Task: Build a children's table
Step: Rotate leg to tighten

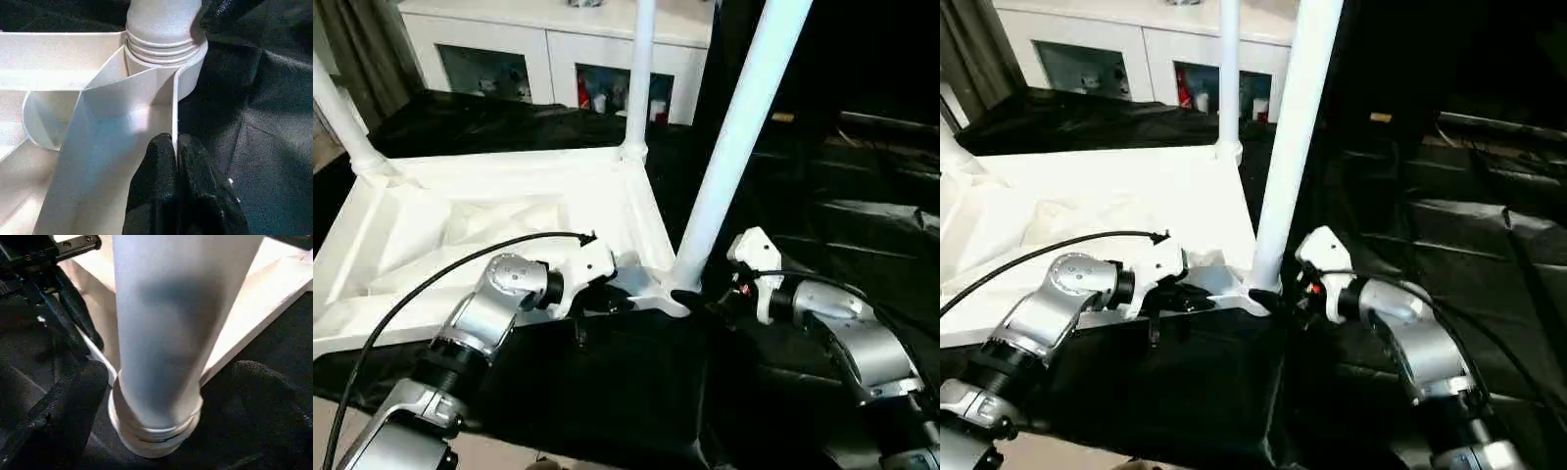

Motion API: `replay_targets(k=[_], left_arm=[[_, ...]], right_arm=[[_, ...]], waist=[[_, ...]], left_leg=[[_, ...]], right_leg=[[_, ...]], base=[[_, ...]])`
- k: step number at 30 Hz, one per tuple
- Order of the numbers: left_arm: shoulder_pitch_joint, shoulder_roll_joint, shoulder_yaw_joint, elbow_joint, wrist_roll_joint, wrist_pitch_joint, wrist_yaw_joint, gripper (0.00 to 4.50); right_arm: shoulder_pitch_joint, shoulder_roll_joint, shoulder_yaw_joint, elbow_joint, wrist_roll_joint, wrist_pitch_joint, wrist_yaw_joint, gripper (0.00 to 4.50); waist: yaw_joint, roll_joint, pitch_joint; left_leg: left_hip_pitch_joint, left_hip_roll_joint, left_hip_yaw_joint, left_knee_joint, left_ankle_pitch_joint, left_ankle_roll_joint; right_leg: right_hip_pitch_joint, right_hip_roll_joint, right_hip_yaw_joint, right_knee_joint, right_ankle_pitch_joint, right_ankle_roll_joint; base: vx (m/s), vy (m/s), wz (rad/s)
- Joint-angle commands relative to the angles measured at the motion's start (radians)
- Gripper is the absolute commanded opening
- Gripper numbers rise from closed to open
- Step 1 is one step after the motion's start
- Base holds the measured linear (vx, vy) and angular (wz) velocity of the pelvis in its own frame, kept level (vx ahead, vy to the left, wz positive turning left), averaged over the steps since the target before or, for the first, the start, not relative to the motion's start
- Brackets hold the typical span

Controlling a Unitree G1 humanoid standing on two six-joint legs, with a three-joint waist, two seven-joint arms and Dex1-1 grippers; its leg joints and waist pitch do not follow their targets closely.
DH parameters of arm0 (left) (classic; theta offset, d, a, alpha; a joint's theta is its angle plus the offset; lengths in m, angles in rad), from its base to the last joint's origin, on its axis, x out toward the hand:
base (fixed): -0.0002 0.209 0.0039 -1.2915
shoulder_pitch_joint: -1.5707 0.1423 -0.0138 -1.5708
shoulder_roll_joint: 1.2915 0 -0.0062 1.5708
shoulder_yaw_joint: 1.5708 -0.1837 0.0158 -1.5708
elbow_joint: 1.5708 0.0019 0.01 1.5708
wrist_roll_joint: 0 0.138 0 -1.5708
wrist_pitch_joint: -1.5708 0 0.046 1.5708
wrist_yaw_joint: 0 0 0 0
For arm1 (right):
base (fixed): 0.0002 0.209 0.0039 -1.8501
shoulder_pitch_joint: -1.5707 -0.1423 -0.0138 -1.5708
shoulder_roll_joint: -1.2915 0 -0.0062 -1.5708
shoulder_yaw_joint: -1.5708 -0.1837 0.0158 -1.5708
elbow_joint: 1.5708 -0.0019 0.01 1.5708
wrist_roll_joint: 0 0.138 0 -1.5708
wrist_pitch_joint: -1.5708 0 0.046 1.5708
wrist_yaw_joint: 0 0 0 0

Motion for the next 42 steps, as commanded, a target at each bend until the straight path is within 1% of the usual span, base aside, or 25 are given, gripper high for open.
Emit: replay_targets(k=[1, 7, 9, 12, 13, 19, 23, 24, 25, 26, 27, 28, 29, 30, 31, 32, 33, 34, 35, 36, 37, 38, 39, 41, 42], left_arm=[[-0.003, -0.006, -0.023, -0.003, -0.011, -0.006, -0.026, 0.0], [0.0, -0.004, -0.024, -0.001, -0.011, -0.007, -0.025, 0.0], [-0.002, -0.005, -0.023, 0.0, -0.012, -0.006, -0.023, 0.0], [-0.004, -0.004, -0.022, 0.002, -0.013, -0.007, -0.021, 0.0], [-0.004, -0.004, -0.021, 0.003, -0.013, -0.008, -0.021, 0.0], [0.0, -0.014, -0.019, 0.006, -0.015, 0.008, -0.006, 0.0], [-0.007, -0.068, -0.003, 0.03, -0.007, 0.047, 0.082, 0.0], [-0.019, -0.111, 0.005, 0.059, 0.009, 0.073, 0.162, 0.0], [-0.019, -0.111, 0.005, 0.059, 0.009, 0.073, 0.162, 0.0], [-0.036, -0.16, 0.011, 0.099, 0.03, 0.088, 0.254, 0.0], [-0.036, -0.16, 0.011, 0.099, 0.03, 0.088, 0.254, 0.0], [-0.054, -0.209, 0.011, 0.14, 0.048, 0.104, 0.333, 0.0], [-0.063, -0.234, 0.012, 0.159, 0.055, 0.106, 0.369, 0.0], [-0.072, -0.262, 0.013, 0.175, 0.057, 0.114, 0.399, 0.0], [-0.079, -0.281, 0.012, 0.185, 0.059, 0.117, 0.418, 0.0], [-0.08, -0.284, 0.012, 0.187, 0.059, 0.117, 0.421, 0.0], [-0.089, -0.3, 0.004, 0.198, 0.07, 0.115, 0.434, 0.0], [-0.093, -0.304, -0.005, 0.205, 0.079, 0.11, 0.437, 0.0], [-0.095, -0.306, -0.008, 0.208, 0.084, 0.109, 0.438, 0.0], [-0.098, -0.305, -0.015, 0.214, 0.094, 0.102, 0.437, 0.0], [-0.098, -0.296, -0.02, 0.217, 0.101, 0.09, 0.422, 0.0], [-0.097, -0.29, -0.021, 0.218, 0.103, 0.083, 0.412, 0.0], [-0.096, -0.283, -0.022, 0.218, 0.101, 0.076, 0.397, 0.0], [-0.094, -0.264, -0.024, 0.216, 0.097, 0.06, 0.361, 0.0], [-0.088, -0.236, -0.031, 0.204, 0.087, 0.04, 0.305, 0.0]], right_arm=[[-0.016, 0.007, -0.009, 0.014, 0.012, -0.013, 0.013, 4.09], [-0.02, 0.016, 0.017, 0.069, -0.006, -0.053, 0.039, 3.65], [-0.024, 0.018, 0.018, 0.081, -0.007, -0.059, 0.04, 3.42], [-0.033, 0.024, 0.017, 0.098, -0.012, -0.065, 0.042, 3.25], [-0.035, 0.026, 0.017, 0.103, -0.014, -0.068, 0.043, 3.06], [-0.029, 0.049, 0.002, 0.139, -0.014, -0.092, 0.017, 2.69], [0.001, 0.104, -0.042, 0.149, 0.0, -0.065, -0.095, 2.64], [0.017, 0.143, -0.067, 0.153, -0.003, -0.038, -0.183, 2.64], [0.017, 0.143, -0.067, 0.153, -0.003, -0.038, -0.183, 2.64], [0.035, 0.187, -0.091, 0.15, -0.008, -0.009, -0.28, 2.63], [0.035, 0.187, -0.091, 0.15, -0.008, -0.009, -0.28, 2.63], [0.045, 0.237, -0.116, 0.139, -0.021, 0.024, -0.396, 2.63], [0.049, 0.26, -0.122, 0.129, -0.026, 0.038, -0.436, 2.63], [0.052, 0.284, -0.12, 0.116, -0.042, 0.044, -0.479, 2.6], [0.053, 0.296, -0.113, 0.108, -0.059, 0.044, -0.504, 2.57], [0.054, 0.299, -0.112, 0.106, -0.063, 0.044, -0.509, 2.57], [0.056, 0.31, -0.093, 0.093, -0.09, 0.039, -0.525, 2.57], [0.058, 0.308, -0.073, 0.085, -0.108, 0.027, -0.517, 2.57], [0.06, 0.306, -0.063, 0.08, -0.115, 0.022, -0.515, 2.57], [0.063, 0.304, -0.056, 0.071, -0.115, 0.009, -0.504, 2.9], [0.069, 0.291, -0.063, 0.064, -0.1, -0.016, -0.478, 2.9], [0.071, 0.284, -0.071, 0.061, -0.09, -0.03, -0.465, 3.11], [0.073, 0.271, -0.072, 0.057, -0.079, -0.035, -0.438, 3.28], [0.078, 0.237, -0.066, 0.051, -0.082, -0.046, -0.393, 3.35], [0.088, 0.182, -0.044, 0.042, -0.082, -0.054, -0.306, 3.47]], waist=[[-0.001, -0.015, -0.062], [-0.001, -0.016, -0.062], [-0.001, -0.019, -0.061], [-0.002, -0.015, -0.061], [-0.002, -0.015, -0.062], [-0.003, -0.015, -0.061], [-0.006, -0.014, -0.056], [-0.007, -0.011, -0.055], [-0.007, -0.011, -0.055], [-0.007, -0.013, -0.055], [-0.01, -0.011, -0.053], [-0.008, -0.004, -0.053], [-0.011, -0.006, -0.054], [-0.011, -0.007, -0.055], [-0.01, -0.001, -0.055], [-0.01, -0.006, -0.055], [-0.008, 0.005, -0.056], [-0.009, 0.007, -0.056], [-0.01, 0.004, -0.056], [-0.008, 0.004, -0.057], [-0.007, 0.008, -0.058], [-0.005, 0.006, -0.059], [-0.004, 0.007, -0.059], [-0.006, 0.008, -0.059], [-0.005, 0.003, -0.059]], left_leg=[[0.009, 0.009, 0.0, -0.051, -0.115, 0.081], [0.009, 0.01, 0.0, -0.05, -0.12, 0.083], [0.009, 0.01, 0.0, -0.051, -0.124, 0.083], [0.009, 0.01, -0.001, -0.051, -0.128, 0.08], [0.01, 0.01, 0.0, -0.051, -0.128, 0.079], [0.009, 0.01, 0.0, -0.051, -0.131, 0.078], [0.009, 0.01, -0.001, -0.055, -0.173, 0.056], [0.011, 0.01, -0.004, -0.061, -0.2, 0.033], [0.011, 0.01, -0.004, -0.061, -0.2, 0.033], [0.013, 0.009, -0.004, -0.062, -0.216, 0.021], [0.013, 0.01, -0.004, -0.066, -0.227, 0.011], [0.017, 0.007, -0.005, -0.066, -0.25, 0.003], [0.016, 0.007, -0.005, -0.067, -0.253, 0.0], [0.014, 0.005, -0.008, -0.069, -0.257, -0.011], [0.015, 0.005, -0.009, -0.07, -0.259, -0.013], [0.014, 0.003, -0.007, -0.069, -0.264, -0.007], [0.012, 0.003, -0.01, -0.07, -0.267, -0.003], [0.012, 0.002, -0.009, -0.07, -0.27, -0.002], [0.012, 0.002, -0.008, -0.07, -0.271, 0.0], [0.013, 0.002, -0.008, -0.069, -0.277, 0.004], [0.013, 0.003, -0.009, -0.07, -0.28, 0.005], [0.013, 0.004, -0.009, -0.07, -0.285, 0.008], [0.014, 0.006, -0.009, -0.07, -0.286, 0.009], [0.008, 0.005, -0.01, -0.071, -0.28, 0.013], [0.005, 0.004, -0.011, -0.071, -0.276, 0.02]], right_leg=[[0.048, -0.011, 0.013, -0.052, 0.02, -0.253], [0.047, -0.011, 0.012, -0.052, 0.012, -0.258], [0.048, -0.011, 0.012, -0.053, -0.001, -0.257], [0.047, -0.012, 0.012, -0.053, -0.012, -0.255], [0.047, -0.011, 0.012, -0.053, -0.011, -0.255], [0.047, -0.011, 0.012, -0.053, -0.006, -0.258], [0.043, -0.012, 0.013, -0.061, -0.077, -0.241], [0.043, -0.013, 0.013, -0.067, -0.138, -0.224], [0.043, -0.013, 0.013, -0.067, -0.138, -0.224], [0.041, -0.012, 0.013, -0.072, -0.164, -0.213], [0.04, -0.011, 0.013, -0.076, -0.181, -0.202], [0.036, -0.013, 0.014, -0.081, -0.216, -0.19], [0.035, -0.012, 0.015, -0.081, -0.22, -0.186], [0.038, -0.011, 0.012, -0.085, -0.231, -0.167], [0.038, -0.011, 0.012, -0.086, -0.237, -0.162], [0.036, -0.011, 0.013, -0.091, -0.251, -0.151], [0.037, -0.013, 0.013, -0.092, -0.267, -0.142], [0.036, -0.012, 0.013, -0.095, -0.271, -0.135], [0.035, -0.01, 0.012, -0.096, -0.272, -0.13], [0.033, -0.01, 0.013, -0.098, -0.276, -0.126], [0.033, -0.01, 0.013, -0.097, -0.269, -0.127], [0.033, -0.01, 0.012, -0.097, -0.259, -0.13], [0.032, -0.01, 0.012, -0.096, -0.253, -0.133], [0.037, -0.009, 0.011, -0.093, -0.229, -0.141], [0.042, -0.01, 0.009, -0.094, -0.229, -0.136]], base=[[0.0, 0.0, 0.0], [0.0, 0.0, 0.0], [0.0, 0.0, 0.0], [0.0, 0.0, 0.0], [0.0, 0.0, 0.0], [0.0, 0.0, 0.0], [0.0, 0.0, 0.0], [0.0, 0.0, 0.0], [0.0, 0.0, 0.0], [0.0, 0.0, 0.0], [0.0, 0.0, 0.0], [0.0, 0.0, 0.0], [0.0, 0.0, 0.0], [0.0, 0.0, 0.0], [0.0, 0.0, 0.0], [0.0, 0.0, 0.0], [0.0, 0.0, 0.0], [0.0, 0.0, 0.0], [0.0, 0.0, 0.0], [0.0, 0.0, 0.0], [0.0, 0.0, 0.0], [0.0, 0.0, 0.0], [0.0, 0.0, 0.0], [0.0, 0.0, 0.0], [0.0, 0.0, 0.0]])
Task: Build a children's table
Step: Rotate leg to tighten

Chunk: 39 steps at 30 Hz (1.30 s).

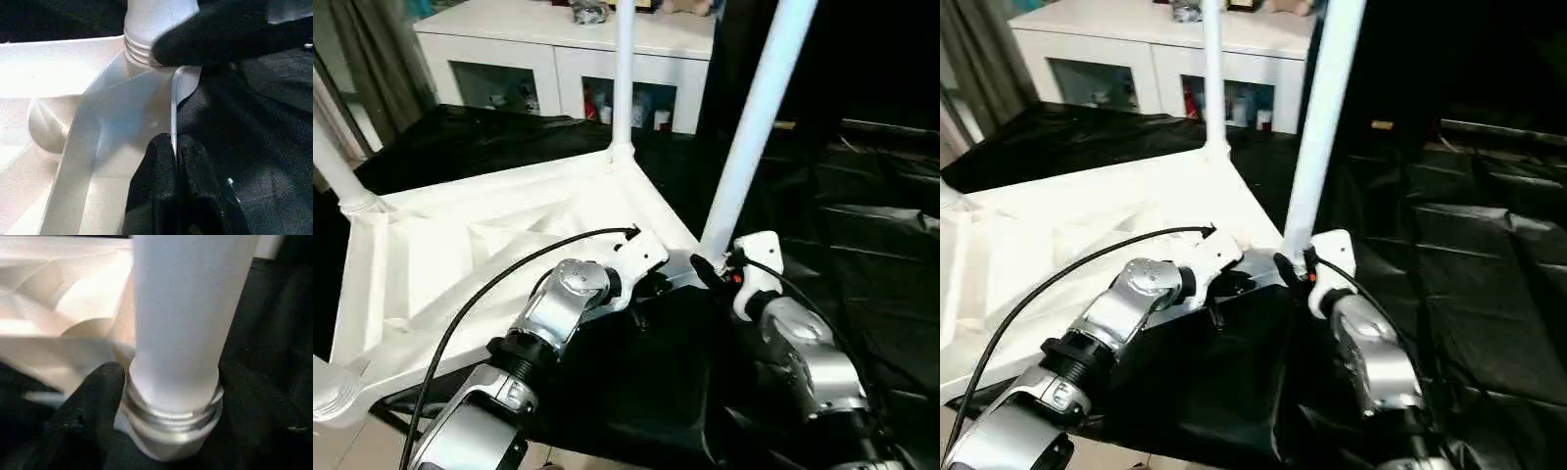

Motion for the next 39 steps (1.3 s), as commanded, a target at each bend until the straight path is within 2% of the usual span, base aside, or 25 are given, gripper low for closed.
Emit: replay_targets(k=[1, 2, 3, 6, 8, 9, 10, 11, 12, 13, 14, 17, 22, 26, 27, 31, 36, 39], left_arm=[[0.013, 0.021, -0.018, 0.02, -0.014, -0.037, -0.056, 0.0], [0.013, 0.022, -0.018, 0.02, -0.014, -0.037, -0.058, 0.0], [0.027, 0.06, -0.031, -0.009, -0.033, -0.072, -0.147, 0.0], [0.057, 0.116, -0.049, -0.074, -0.078, -0.094, -0.306, 0.0], [0.067, 0.136, -0.058, -0.101, -0.096, -0.083, -0.359, 0.0], [0.081, 0.169, -0.078, -0.141, -0.106, -0.061, -0.418, 0.0], [0.081, 0.169, -0.078, -0.141, -0.106, -0.061, -0.418, 0.0], [0.088, 0.181, -0.084, -0.158, -0.112, -0.051, -0.441, 0.0], [0.093, 0.187, -0.088, -0.167, -0.114, -0.05, -0.451, 0.0], [0.096, 0.19, -0.09, -0.169, -0.117, -0.051, -0.456, 0.0], [0.097, 0.191, -0.09, -0.169, -0.118, -0.052, -0.456, 0.0], [0.102, 0.187, -0.079, -0.173, -0.117, -0.056, -0.454, 0.0], [0.103, 0.187, -0.076, -0.177, -0.118, -0.052, -0.454, 0.0], [0.107, 0.19, -0.075, -0.185, -0.117, -0.042, -0.447, 0.0], [0.107, 0.191, -0.074, -0.184, -0.116, -0.043, -0.446, 0.0], [0.107, 0.192, -0.072, -0.181, -0.111, -0.047, -0.445, 0.0], [0.11, 0.19, -0.069, -0.179, -0.105, -0.049, -0.436, 0.0], [0.109, 0.192, -0.068, -0.177, -0.103, -0.051, -0.431, 0.0]], right_arm=[[0.025, -0.04, 0.083, -0.031, 0.009, -0.01, 0.16, 3.6], [0.026, -0.042, 0.084, -0.031, 0.009, -0.01, 0.164, 3.6], [0.036, -0.096, 0.104, -0.04, 0.006, -0.031, 0.249, 3.6], [0.04, -0.156, 0.119, -0.042, 0.003, -0.055, 0.341, 3.6], [0.036, -0.169, 0.118, -0.036, 0.006, -0.062, 0.36, 3.6], [0.025, -0.182, 0.11, -0.035, 0.041, -0.061, 0.41, 3.6], [0.025, -0.182, 0.11, -0.035, 0.041, -0.061, 0.41, 3.6], [0.018, -0.186, 0.105, -0.04, 0.065, -0.057, 0.44, 3.6], [0.013, -0.189, 0.102, -0.047, 0.083, -0.052, 0.465, 3.6], [0.009, -0.192, 0.103, -0.05, 0.093, -0.05, 0.485, 3.6], [0.007, -0.194, 0.104, -0.051, 0.097, -0.05, 0.495, 3.6], [-0.002, -0.2, 0.119, -0.037, 0.099, -0.061, 0.535, 3.6], [0.0, -0.193, 0.126, -0.045, 0.115, -0.064, 0.574, 3.6], [0.006, -0.202, 0.125, -0.076, 0.155, -0.037, 0.633, 3.6], [0.005, -0.204, 0.125, -0.075, 0.152, -0.041, 0.637, 3.6], [0.002, -0.203, 0.122, -0.085, 0.156, -0.038, 0.649, 3.6], [-0.001, -0.208, 0.14, -0.047, 0.124, -0.057, 0.641, 3.6], [-0.011, -0.193, 0.134, -0.02, 0.121, -0.06, 0.625, 3.27]], waist=[[-0.005, -0.02, -0.042], [-0.004, -0.018, -0.042], [-0.004, -0.02, -0.042], [-0.005, -0.026, -0.042], [-0.006, -0.021, -0.043], [-0.006, -0.02, -0.044], [-0.004, -0.025, -0.045], [-0.006, -0.019, -0.043], [-0.007, -0.018, -0.043], [-0.008, -0.024, -0.044], [-0.008, -0.023, -0.044], [-0.007, -0.03, -0.045], [-0.004, -0.03, -0.042], [-0.002, -0.03, -0.042], [0.0, -0.031, -0.042], [0.001, -0.031, -0.042], [0.002, -0.032, -0.043], [0.001, -0.03, -0.042]], left_leg=[[0.003, 0.006, -0.007, -0.075, -0.275, 0.027], [0.004, 0.007, -0.007, -0.075, -0.28, 0.03], [0.003, 0.007, -0.007, -0.074, -0.275, 0.037], [-0.001, 0.01, -0.008, -0.075, -0.26, 0.047], [0.005, 0.013, -0.004, -0.074, -0.256, 0.052], [0.004, 0.013, -0.005, -0.074, -0.242, 0.049], [0.006, 0.015, -0.004, -0.074, -0.239, 0.053], [0.003, 0.016, -0.005, -0.075, -0.232, 0.058], [0.003, 0.016, -0.005, -0.075, -0.23, 0.057], [0.005, 0.017, -0.004, -0.073, -0.227, 0.06], [0.004, 0.017, -0.004, -0.072, -0.221, 0.061], [0.005, 0.015, 0.001, -0.064, -0.176, 0.085], [0.005, 0.017, 0.001, -0.066, -0.195, 0.082], [0.006, 0.019, -0.001, -0.067, -0.198, 0.083], [0.008, 0.019, 0.001, -0.067, -0.202, 0.082], [0.005, 0.018, 0.0, -0.067, -0.195, 0.075], [0.005, 0.017, 0.0, -0.066, -0.187, 0.075], [0.005, 0.017, 0.0, -0.066, -0.194, 0.073]], right_leg=[[0.033, -0.007, 0.008, -0.087, -0.232, -0.145], [0.031, -0.008, 0.008, -0.088, -0.237, -0.146], [0.031, -0.01, 0.008, -0.088, -0.241, -0.153], [0.035, -0.013, 0.008, -0.085, -0.24, -0.161], [0.026, -0.011, 0.011, -0.086, -0.229, -0.177], [0.028, -0.01, 0.01, -0.081, -0.201, -0.189], [0.028, -0.01, 0.009, -0.078, -0.186, -0.197], [0.029, -0.008, 0.008, -0.072, -0.152, -0.211], [0.029, -0.007, 0.008, -0.072, -0.142, -0.216], [0.03, -0.006, 0.008, -0.069, -0.115, -0.228], [0.031, -0.006, 0.008, -0.066, -0.102, -0.234], [0.032, -0.008, 0.008, -0.061, -0.034, -0.258], [0.032, -0.012, 0.009, -0.066, -0.101, -0.247], [0.031, -0.013, 0.01, -0.066, -0.112, -0.241], [0.028, -0.013, 0.01, -0.067, -0.117, -0.244], [0.03, -0.012, 0.009, -0.066, -0.115, -0.239], [0.03, -0.013, 0.009, -0.065, -0.111, -0.236], [0.029, -0.013, 0.009, -0.066, -0.123, -0.236]], base=[[0.0, 0.0, 0.0], [0.0, 0.0, 0.0], [0.0, 0.0, 0.0], [0.0, 0.0, 0.0], [0.0, 0.0, 0.0], [0.0, 0.0, 0.0], [0.0, 0.0, 0.0], [0.0, 0.0, 0.0], [0.0, 0.0, 0.0], [0.0, 0.0, 0.0], [0.0, 0.0, 0.0], [0.0, 0.0, 0.0], [0.0, 0.0, 0.0], [0.0, 0.0, 0.0], [0.0, 0.0, 0.0], [0.0, 0.0, 0.0], [0.0, 0.0, 0.0], [0.0, 0.0, 0.0]])
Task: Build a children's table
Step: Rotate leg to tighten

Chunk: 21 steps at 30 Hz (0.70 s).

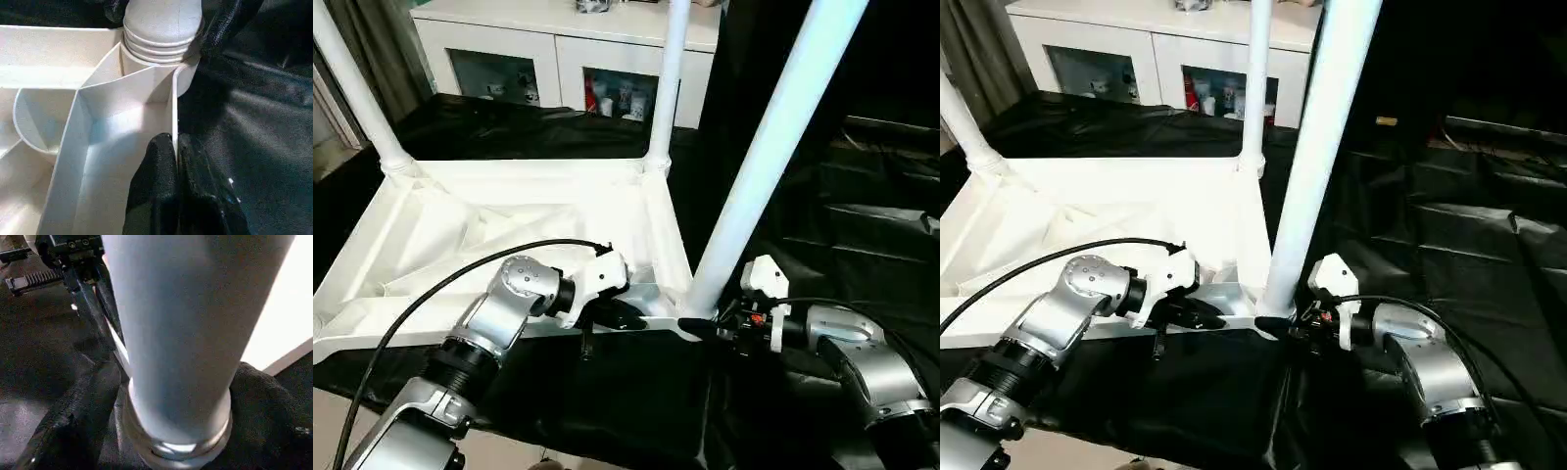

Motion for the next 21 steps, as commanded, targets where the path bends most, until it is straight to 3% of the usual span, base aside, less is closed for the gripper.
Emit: replay_targets(k=[1, 4, 11, 13, 17, 19, 21], left_arm=[[0.018, -0.026, -0.03, 0.008, -0.005, -0.005, 0.006, 0.0], [0.016, -0.025, -0.028, 0.012, -0.003, -0.007, 0.01, 0.0], [0.012, -0.03, -0.021, 0.032, 0.002, -0.006, 0.035, 0.0], [0.011, -0.036, -0.019, 0.037, 0.002, -0.004, 0.045, 0.0], [0.002, -0.07, -0.007, 0.063, 0.014, 0.015, 0.113, 0.0], [-0.013, -0.093, 0.001, 0.087, 0.024, 0.033, 0.163, 0.0], [-0.067, -0.172, 0.042, 0.17, 0.048, 0.073, 0.34, 0.0]], right_arm=[[-0.013, 0.017, 0.031, -0.002, 0.002, -0.015, 0.026, 3.27], [-0.018, 0.025, 0.028, 0.004, 0.005, -0.011, 0.02, 2.87], [-0.002, 0.041, 0.035, 0.014, -0.007, -0.01, -0.006, 2.49], [0.014, 0.043, 0.04, 0.011, -0.017, -0.012, -0.015, 2.47], [0.043, 0.076, 0.026, 0.02, -0.035, -0.007, -0.094, 2.47], [0.034, 0.101, 0.005, 0.045, -0.043, 0.001, -0.161, 2.47], [0.001, 0.159, -0.037, 0.096, -0.067, 0.05, -0.328, 2.47]], waist=[[-0.004, -0.017, -0.05], [-0.004, -0.016, -0.051], [-0.005, -0.014, -0.05], [-0.005, -0.017, -0.048], [-0.006, -0.011, -0.041], [-0.011, -0.012, -0.036], [-0.015, -0.004, -0.033]], left_leg=[[0.014, 0.015, -0.003, -0.069, -0.193, 0.069], [0.015, 0.015, -0.003, -0.07, -0.193, 0.066], [0.015, 0.014, -0.002, -0.07, -0.199, 0.063], [0.016, 0.015, -0.003, -0.073, -0.225, 0.052], [0.02, 0.015, -0.006, -0.082, -0.302, 0.022], [0.025, 0.013, -0.009, -0.088, -0.366, -0.001], [0.034, 0.011, -0.011, -0.088, -0.422, -0.025]], right_leg=[[0.036, -0.013, 0.011, -0.066, -0.123, -0.234], [0.036, -0.012, 0.01, -0.065, -0.118, -0.234], [0.037, -0.011, 0.01, -0.065, -0.111, -0.239], [0.036, -0.013, 0.011, -0.07, -0.154, -0.228], [0.031, -0.014, 0.013, -0.083, -0.268, -0.198], [0.024, -0.014, 0.013, -0.094, -0.375, -0.165], [0.013, -0.013, 0.012, -0.104, -0.455, -0.147]], base=[[0.0, 0.0, 0.0], [0.0, 0.0, 0.0], [0.0, 0.0, 0.0], [0.0, 0.0, 0.0], [0.0, 0.0, 0.0], [0.0, 0.0, 0.0], [-0.027, 0.001, 0.02]])
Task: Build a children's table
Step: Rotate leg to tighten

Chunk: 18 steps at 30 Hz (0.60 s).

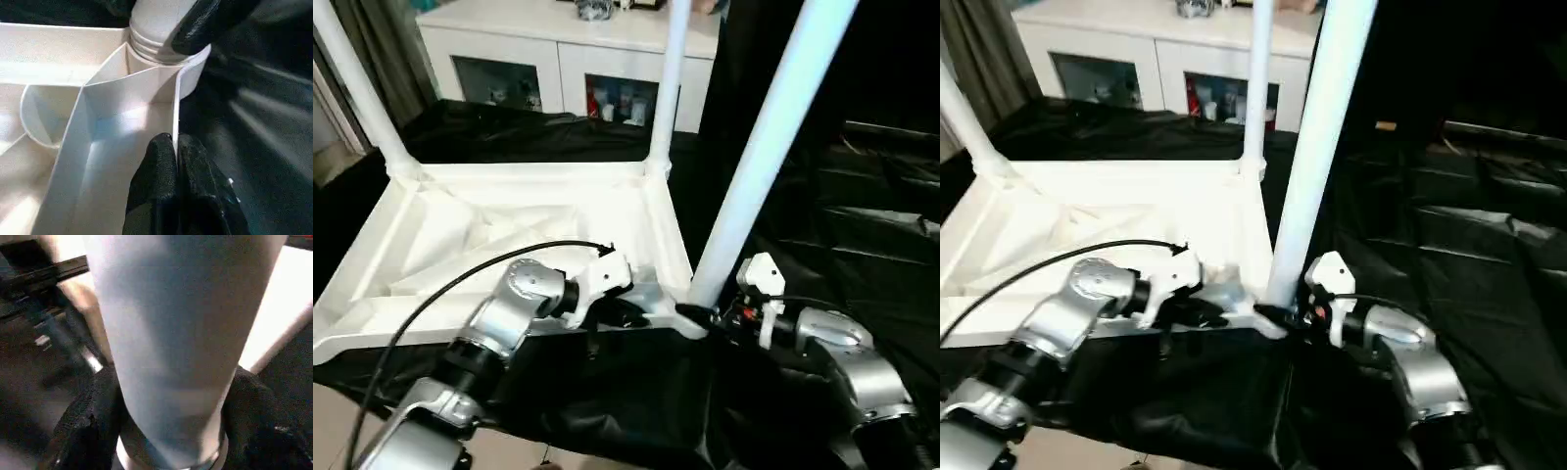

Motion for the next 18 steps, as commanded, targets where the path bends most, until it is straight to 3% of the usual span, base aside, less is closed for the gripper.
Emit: replay_targets(k=[1, 3, 5, 8, 12, 14, 15, 16, 18], left_arm=[[-0.043, -0.094, 0.03, 0.089, 0.013, 0.052, 0.231, 0.0], [-0.077, -0.137, 0.055, 0.139, 0.016, 0.066, 0.329, 0.0], [-0.122, -0.182, 0.066, 0.202, 0.028, 0.06, 0.425, 0.0], [-0.135, -0.195, 0.061, 0.221, 0.036, 0.054, 0.436, 0.0], [-0.136, -0.18, 0.025, 0.229, 0.064, 0.02, 0.369, 0.0], [-0.134, -0.17, 0.012, 0.233, 0.071, 0.005, 0.338, 0.0], [-0.133, -0.166, 0.008, 0.233, 0.068, 0.0, 0.325, 0.0], [-0.127, -0.152, 0.0, 0.228, 0.056, -0.015, 0.282, 0.0], [-0.124, -0.14, -0.005, 0.224, 0.044, -0.028, 0.248, 0.0]], right_arm=[[-0.014, 0.051, 0.025, 0.052, -0.046, 0.066, -0.124, 2.47], [-0.03, 0.087, 0.007, 0.064, -0.058, 0.101, -0.217, 2.47], [-0.057, 0.156, -0.021, 0.066, -0.059, 0.166, -0.345, 2.47], [-0.065, 0.182, -0.009, 0.056, -0.073, 0.174, -0.373, 2.45], [-0.076, 0.187, 0.042, 0.029, -0.097, 0.132, -0.317, 2.45], [-0.078, 0.184, 0.036, 0.025, -0.081, 0.123, -0.296, 2.99], [-0.078, 0.18, 0.03, 0.02, -0.067, 0.127, -0.281, 2.94], [-0.079, 0.164, 0.016, 0.007, -0.035, 0.136, -0.238, 2.93], [-0.078, 0.119, 0.026, -0.004, -0.024, 0.147, -0.165, 3.38]], waist=[[-0.017, -0.008, -0.03], [-0.019, -0.011, -0.035], [-0.022, -0.007, -0.037], [-0.028, -0.008, -0.036], [-0.032, -0.004, -0.039], [-0.034, -0.008, -0.038], [-0.036, -0.006, -0.036], [-0.037, -0.011, -0.037], [-0.036, -0.011, -0.037]], left_leg=[[0.024, 0.01, -0.013, -0.089, -0.453, -0.04], [0.02, 0.008, -0.02, -0.092, -0.441, -0.046], [0.012, 0.007, -0.021, -0.096, -0.408, -0.038], [0.015, 0.005, -0.019, -0.096, -0.423, -0.027], [0.011, 0.008, -0.018, -0.1, -0.403, -0.016], [0.008, 0.008, -0.018, -0.102, -0.395, -0.01], [0.006, 0.008, -0.02, -0.105, -0.399, -0.009], [0.009, 0.008, -0.018, -0.103, -0.411, -0.006], [0.009, 0.01, -0.018, -0.102, -0.403, 0.002]], right_leg=[[-0.004, -0.012, 0.007, -0.109, -0.498, -0.138], [0.004, -0.016, 0.002, -0.111, -0.523, -0.115], [0.01, -0.015, 0.002, -0.113, -0.484, -0.108], [0.004, -0.013, 0.001, -0.121, -0.478, -0.107], [0.008, -0.013, 0.001, -0.12, -0.426, -0.118], [0.013, -0.013, 0.0, -0.119, -0.407, -0.122], [0.014, -0.014, -0.001, -0.118, -0.415, -0.122], [0.012, -0.014, -0.001, -0.121, -0.425, -0.123], [0.012, -0.016, 0.002, -0.12, -0.415, -0.131]], base=[[-0.055, 0.003, 0.04], [-0.059, 0.019, -0.03], [-0.027, 0.012, -0.03], [0.0, 0.0, 0.0], [0.0, 0.0, 0.0], [0.0, 0.0, 0.0], [0.0, 0.0, 0.0], [0.0, 0.0, 0.0], [0.0, 0.0, 0.0]])
